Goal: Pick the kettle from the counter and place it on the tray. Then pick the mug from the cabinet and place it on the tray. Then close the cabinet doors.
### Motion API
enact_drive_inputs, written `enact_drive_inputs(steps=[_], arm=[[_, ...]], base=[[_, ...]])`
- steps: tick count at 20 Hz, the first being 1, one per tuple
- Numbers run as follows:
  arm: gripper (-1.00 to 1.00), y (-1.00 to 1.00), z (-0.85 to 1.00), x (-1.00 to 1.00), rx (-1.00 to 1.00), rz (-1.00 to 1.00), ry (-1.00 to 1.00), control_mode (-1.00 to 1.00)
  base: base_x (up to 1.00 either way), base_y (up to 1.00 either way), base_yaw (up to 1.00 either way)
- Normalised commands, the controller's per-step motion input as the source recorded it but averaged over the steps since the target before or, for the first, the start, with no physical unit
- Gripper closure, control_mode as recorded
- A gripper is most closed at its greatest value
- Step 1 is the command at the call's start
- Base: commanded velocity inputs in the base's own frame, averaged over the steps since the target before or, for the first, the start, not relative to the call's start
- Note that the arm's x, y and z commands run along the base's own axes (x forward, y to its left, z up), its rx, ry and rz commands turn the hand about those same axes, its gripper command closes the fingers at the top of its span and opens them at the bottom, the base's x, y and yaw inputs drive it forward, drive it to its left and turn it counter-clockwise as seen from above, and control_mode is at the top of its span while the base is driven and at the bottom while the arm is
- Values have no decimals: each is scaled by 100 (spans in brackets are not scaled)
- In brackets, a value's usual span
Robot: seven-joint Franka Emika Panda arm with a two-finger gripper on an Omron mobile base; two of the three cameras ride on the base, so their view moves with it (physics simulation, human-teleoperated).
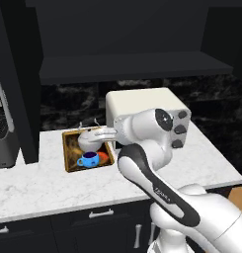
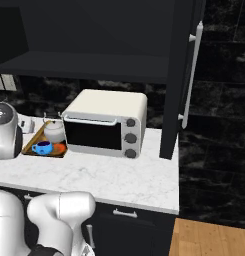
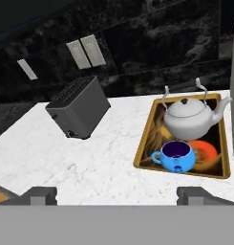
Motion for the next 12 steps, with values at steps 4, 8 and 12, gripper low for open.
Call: enact_drive_inputs(steps=[4,8,12], arm=[[-100,-23,38,-59,-3,0,0,-100],[-100,-31,38,-58,0,0,0,-100],[-100,-33,26,-63,0,0,-1,-100]], base=[[0,0,0],[0,0,0],[0,0,0]])
